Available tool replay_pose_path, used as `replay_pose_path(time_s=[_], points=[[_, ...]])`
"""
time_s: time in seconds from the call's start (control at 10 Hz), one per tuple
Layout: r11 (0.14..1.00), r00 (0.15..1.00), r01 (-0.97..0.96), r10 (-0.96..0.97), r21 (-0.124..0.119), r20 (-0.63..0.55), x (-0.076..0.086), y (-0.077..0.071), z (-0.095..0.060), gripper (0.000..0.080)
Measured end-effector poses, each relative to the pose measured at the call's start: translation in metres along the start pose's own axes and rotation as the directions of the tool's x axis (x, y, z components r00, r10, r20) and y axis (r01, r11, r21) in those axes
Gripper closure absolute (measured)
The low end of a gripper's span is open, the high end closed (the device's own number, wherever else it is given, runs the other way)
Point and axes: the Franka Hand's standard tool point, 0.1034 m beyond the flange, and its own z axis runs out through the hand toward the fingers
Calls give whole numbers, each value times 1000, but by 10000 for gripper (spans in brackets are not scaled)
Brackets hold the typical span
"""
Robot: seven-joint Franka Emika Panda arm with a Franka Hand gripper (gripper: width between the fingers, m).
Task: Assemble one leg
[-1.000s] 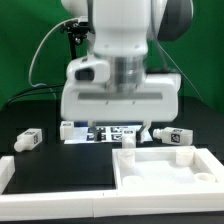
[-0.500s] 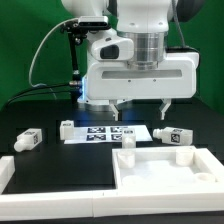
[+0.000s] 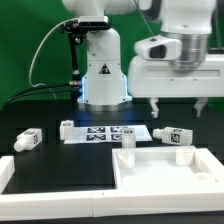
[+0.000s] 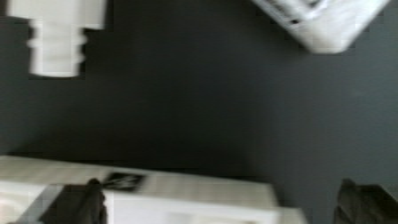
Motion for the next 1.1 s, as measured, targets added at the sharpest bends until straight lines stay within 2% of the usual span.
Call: replay_pose_path(time_s=[0.1, 0.2, 0.5, 0.6, 0.8, 0.9, 1.1], points=[[996, 996, 87, -88, -15, -15, -2, -15, -1, 150], [991, 990, 131, -132, -9, -41, -4, -11, 0, 150], [960, 959, 281, -281, -17, -35, -4, -7, 2, 150], [930, 929, 367, -368, -27, -41, -4, -11, 5, 150], [805, 806, 590, -592, -53, -19, -11, -34, 19, 150], [747, 749, 661, -663, -67, -9, -11, -37, 19, 150], [744, 746, 665, -666, -63, 4, -12, -34, 20, 150]])
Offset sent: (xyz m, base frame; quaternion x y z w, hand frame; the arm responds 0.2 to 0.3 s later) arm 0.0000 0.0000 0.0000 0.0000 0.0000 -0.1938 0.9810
